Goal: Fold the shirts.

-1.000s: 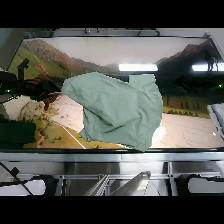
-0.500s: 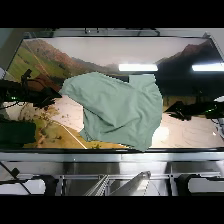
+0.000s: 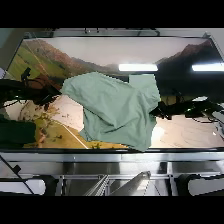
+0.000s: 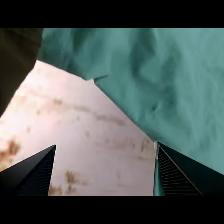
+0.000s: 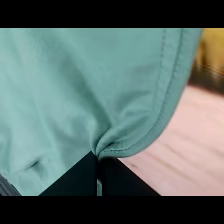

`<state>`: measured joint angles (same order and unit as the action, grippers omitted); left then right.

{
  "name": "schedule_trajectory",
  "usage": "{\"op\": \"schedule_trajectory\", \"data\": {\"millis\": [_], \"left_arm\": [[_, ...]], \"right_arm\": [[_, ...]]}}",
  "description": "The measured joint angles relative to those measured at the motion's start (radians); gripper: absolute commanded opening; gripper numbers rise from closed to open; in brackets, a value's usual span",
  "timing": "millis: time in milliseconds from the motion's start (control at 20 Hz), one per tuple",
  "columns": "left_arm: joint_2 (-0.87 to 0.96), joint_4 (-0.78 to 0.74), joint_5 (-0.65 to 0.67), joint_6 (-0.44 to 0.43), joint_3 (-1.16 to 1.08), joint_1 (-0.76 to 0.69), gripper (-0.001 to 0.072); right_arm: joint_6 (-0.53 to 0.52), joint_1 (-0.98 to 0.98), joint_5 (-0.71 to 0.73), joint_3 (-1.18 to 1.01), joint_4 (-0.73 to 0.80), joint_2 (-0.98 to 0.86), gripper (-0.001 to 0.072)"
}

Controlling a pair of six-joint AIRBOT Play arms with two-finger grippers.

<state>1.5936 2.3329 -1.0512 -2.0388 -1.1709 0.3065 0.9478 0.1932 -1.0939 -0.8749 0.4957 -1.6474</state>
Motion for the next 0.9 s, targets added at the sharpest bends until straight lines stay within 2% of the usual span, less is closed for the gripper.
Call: {"op": "schedule_trajectory", "data": {"millis": [200,350,400,500,550,750,900], "left_arm": [[0.135,-0.001,0.027,0.013,-0.128,-0.080,0.0701],[0.251,-0.011,0.042,0.047,-0.241,-0.127,0.0660],[0.282,-0.003,0.037,0.061,-0.277,-0.134,0.0545],[0.347,-0.005,0.018,0.077,-0.347,-0.144,0.0101],[0.375,-0.016,-0.008,0.087,-0.379,-0.147,-0.0001],[0.417,-0.003,-0.110,0.095,-0.491,-0.152,0.0008],[0.370,0.043,-0.237,0.101,-0.585,-0.154,0.0007]], "right_arm": [[-0.026,0.002,-0.028,-0.012,-0.050,-0.002,0.0017],[-0.037,0.008,-0.050,-0.015,-0.064,-0.002,0.0017],[-0.041,0.011,-0.060,-0.015,-0.067,-0.002,0.0017],[-0.046,0.020,-0.081,-0.016,-0.069,-0.002,0.0017],[-0.051,0.025,-0.093,-0.017,-0.069,-0.002,0.0017],[-0.077,0.053,-0.148,-0.021,-0.088,0.027,0.0016],[-0.148,0.103,-0.245,-0.037,-0.192,0.100,0.0017]]}}
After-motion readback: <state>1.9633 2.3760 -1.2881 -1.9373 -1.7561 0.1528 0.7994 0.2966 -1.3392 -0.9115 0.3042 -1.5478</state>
